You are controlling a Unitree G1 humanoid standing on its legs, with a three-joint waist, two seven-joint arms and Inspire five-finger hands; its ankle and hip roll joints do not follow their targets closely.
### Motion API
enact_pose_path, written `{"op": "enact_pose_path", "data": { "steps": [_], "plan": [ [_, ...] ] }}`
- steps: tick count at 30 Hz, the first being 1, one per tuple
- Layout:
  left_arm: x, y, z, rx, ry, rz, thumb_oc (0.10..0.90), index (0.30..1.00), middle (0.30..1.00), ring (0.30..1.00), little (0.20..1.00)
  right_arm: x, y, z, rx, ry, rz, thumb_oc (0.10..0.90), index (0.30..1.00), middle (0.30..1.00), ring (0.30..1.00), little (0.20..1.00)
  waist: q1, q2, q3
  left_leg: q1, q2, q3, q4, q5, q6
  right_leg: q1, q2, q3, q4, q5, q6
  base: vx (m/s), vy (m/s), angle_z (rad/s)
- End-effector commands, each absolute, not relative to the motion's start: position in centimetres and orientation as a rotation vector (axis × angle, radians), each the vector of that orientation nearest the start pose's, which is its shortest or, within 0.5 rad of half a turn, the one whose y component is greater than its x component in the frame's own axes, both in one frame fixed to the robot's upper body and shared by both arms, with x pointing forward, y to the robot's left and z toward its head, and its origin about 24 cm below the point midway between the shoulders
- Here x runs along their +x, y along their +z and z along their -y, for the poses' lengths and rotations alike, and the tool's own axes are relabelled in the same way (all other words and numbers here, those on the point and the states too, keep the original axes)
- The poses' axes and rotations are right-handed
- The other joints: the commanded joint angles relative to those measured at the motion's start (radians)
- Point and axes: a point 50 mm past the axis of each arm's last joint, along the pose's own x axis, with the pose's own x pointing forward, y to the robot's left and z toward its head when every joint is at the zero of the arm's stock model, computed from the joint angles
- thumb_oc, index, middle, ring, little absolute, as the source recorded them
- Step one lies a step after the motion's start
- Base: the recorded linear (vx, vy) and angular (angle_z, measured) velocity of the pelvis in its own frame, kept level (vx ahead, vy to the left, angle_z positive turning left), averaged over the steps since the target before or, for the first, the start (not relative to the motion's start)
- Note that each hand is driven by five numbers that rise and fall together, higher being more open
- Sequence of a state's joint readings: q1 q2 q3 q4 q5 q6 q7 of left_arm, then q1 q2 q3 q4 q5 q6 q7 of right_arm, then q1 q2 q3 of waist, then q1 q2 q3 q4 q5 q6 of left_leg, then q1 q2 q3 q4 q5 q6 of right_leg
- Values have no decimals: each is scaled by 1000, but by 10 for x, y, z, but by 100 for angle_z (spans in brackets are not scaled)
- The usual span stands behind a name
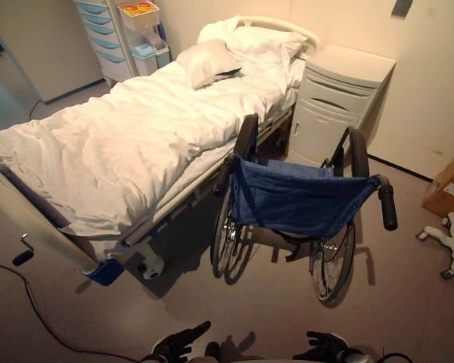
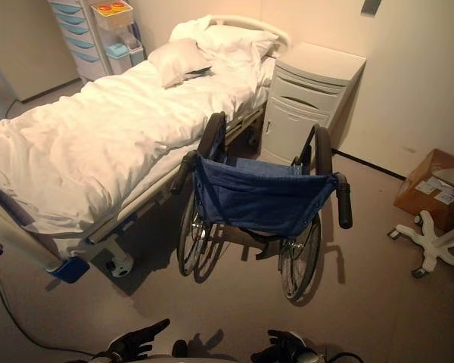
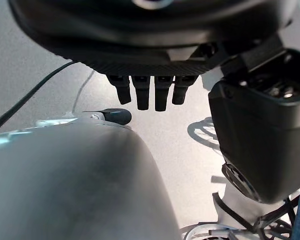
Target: Push the wheelchair next to the bed
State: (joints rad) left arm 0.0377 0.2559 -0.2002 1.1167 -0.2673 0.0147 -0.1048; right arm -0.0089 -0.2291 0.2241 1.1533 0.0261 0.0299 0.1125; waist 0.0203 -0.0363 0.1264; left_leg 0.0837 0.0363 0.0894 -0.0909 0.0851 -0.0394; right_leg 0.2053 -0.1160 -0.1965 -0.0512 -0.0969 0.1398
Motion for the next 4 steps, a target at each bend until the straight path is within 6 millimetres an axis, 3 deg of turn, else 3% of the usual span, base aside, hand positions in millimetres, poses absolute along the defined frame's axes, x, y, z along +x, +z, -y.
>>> {"op": "enact_pose_path", "data": {
  "steps": [1, 4],
  "plan": [
    [120, -155, -203, -24, -5, -1099, 800, 900, 900, 900, 900, 107, -157, 218, -243, 188, -1189, 800, 900, 900, 900, 900, 9, 28, -12, 35, -48, 25, 27, -149, 12, -95, 56, -42, 3, 66, -49, -14, 36, -3],
    [123, -155, -201, -40, 17, -1088, 800, 900, 900, 900, 900, 106, -159, 212, -226, 185, -1199, 800, 900, 900, 900, 900, 8, 23, -19, 42, -53, 28, 17, -148, 16, -91, 54, -45, -5, 69, -49, -9, 22, -1]
  ]
}}
